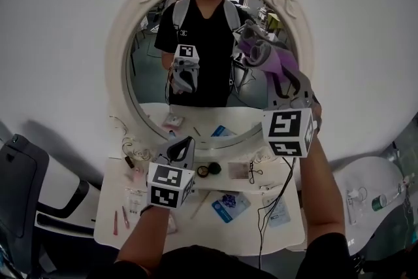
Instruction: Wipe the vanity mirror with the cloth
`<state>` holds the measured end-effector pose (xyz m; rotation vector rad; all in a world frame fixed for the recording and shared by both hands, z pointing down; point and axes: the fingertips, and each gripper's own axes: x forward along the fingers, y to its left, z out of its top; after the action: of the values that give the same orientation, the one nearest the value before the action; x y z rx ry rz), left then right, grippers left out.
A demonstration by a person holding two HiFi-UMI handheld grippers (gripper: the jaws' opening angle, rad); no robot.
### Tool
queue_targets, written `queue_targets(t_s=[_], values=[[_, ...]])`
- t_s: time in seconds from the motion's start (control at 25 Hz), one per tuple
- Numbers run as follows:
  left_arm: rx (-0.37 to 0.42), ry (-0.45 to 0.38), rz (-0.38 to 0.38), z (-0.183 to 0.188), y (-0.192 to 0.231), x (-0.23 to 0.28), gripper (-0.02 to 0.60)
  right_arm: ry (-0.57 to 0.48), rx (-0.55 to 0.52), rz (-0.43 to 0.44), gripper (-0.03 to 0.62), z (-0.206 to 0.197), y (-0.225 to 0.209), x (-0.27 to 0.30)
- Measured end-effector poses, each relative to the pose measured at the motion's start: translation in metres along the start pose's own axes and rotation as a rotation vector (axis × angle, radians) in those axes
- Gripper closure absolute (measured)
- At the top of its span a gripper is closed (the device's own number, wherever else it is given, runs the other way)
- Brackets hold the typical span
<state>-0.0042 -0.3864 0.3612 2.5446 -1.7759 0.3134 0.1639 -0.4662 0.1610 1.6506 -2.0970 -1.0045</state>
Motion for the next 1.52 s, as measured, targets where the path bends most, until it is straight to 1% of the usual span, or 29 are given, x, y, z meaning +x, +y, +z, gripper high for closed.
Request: queue_targets(t_s=[0.12, 0.36, 0.44, 0.52, 0.72, 1.0, 1.16, 1.52], values=[[-0.002, 0.001, -0.006, -0.002, 0.002, -0.003, 0.584, 0.002, -0.132, -0.006, 0.519, 0.012, -0.008, 0.008], [-0.014, 0.003, -0.023, -0.007, 0.006, -0.005, 0.584, 0.040, -0.394, 0.014, 0.519, 0.032, -0.015, 0.020], [-0.017, 0.004, -0.029, -0.008, 0.007, -0.007, 0.584, 0.049, -0.457, 0.014, 0.519, 0.038, -0.015, 0.021], [-0.021, 0.004, -0.035, -0.009, 0.009, -0.007, 0.584, 0.049, -0.487, 0.008, 0.519, 0.046, -0.017, 0.022], [-0.022, -0.005, -0.056, -0.009, 0.010, -0.010, 0.584, 0.062, -0.490, 0.003, 0.519, 0.063, -0.020, 0.027], [-0.014, 0.001, -0.068, -0.012, 0.018, -0.014, 0.584, 0.077, -0.433, -0.006, 0.519, 0.055, -0.022, 0.032], [-0.009, -0.001, -0.075, -0.012, 0.019, -0.016, 0.584, 0.097, -0.450, -0.025, 0.520, 0.044, -0.022, 0.028], [-0.005, 0.015, -0.122, -0.018, 0.007, -0.013, 0.584, 0.186, -0.439, -0.012, 0.520, -0.004, -0.017, 0.018]])
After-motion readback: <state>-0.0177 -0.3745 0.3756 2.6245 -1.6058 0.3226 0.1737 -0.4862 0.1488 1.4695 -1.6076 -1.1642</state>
